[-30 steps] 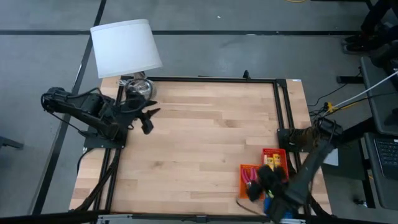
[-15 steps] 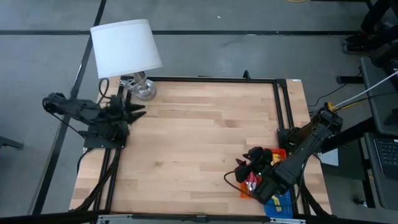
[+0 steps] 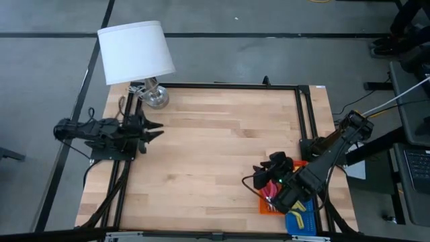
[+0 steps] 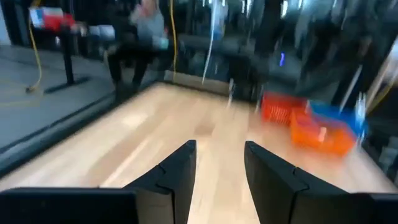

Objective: Pick & Place School Supplies
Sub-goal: Return to Home Position

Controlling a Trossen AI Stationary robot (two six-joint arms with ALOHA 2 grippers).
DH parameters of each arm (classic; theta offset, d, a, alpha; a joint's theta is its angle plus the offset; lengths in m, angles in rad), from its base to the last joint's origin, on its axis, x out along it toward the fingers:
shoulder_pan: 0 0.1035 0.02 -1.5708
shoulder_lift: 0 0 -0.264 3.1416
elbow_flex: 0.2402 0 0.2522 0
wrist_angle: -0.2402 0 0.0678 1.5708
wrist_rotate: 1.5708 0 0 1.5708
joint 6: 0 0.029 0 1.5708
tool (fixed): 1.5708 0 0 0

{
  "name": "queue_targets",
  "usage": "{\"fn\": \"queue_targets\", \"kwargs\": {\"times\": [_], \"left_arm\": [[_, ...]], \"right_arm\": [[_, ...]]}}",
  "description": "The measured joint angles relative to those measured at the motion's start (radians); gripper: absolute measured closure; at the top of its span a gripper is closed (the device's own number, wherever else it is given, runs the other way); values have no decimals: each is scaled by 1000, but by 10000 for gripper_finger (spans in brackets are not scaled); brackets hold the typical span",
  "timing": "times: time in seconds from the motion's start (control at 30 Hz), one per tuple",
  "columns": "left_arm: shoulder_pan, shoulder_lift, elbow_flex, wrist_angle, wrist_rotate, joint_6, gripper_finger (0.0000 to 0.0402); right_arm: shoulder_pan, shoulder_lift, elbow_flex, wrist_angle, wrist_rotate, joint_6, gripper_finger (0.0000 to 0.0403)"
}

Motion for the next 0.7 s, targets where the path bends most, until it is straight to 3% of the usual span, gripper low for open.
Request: {"fn": "queue_targets", "kwargs": {"times": [0.2,0.43,0.7], "left_arm": [[78,0,-71,26,122,37,270],[158,-1,-201,258,226,30,270],[213,17,-229,338,178,84,270]], "right_arm": [[-19,1,0,17,9,-35,213],[-22,1,0,30,50,-64,213],[-29,2,0,49,61,-139,213]]}}
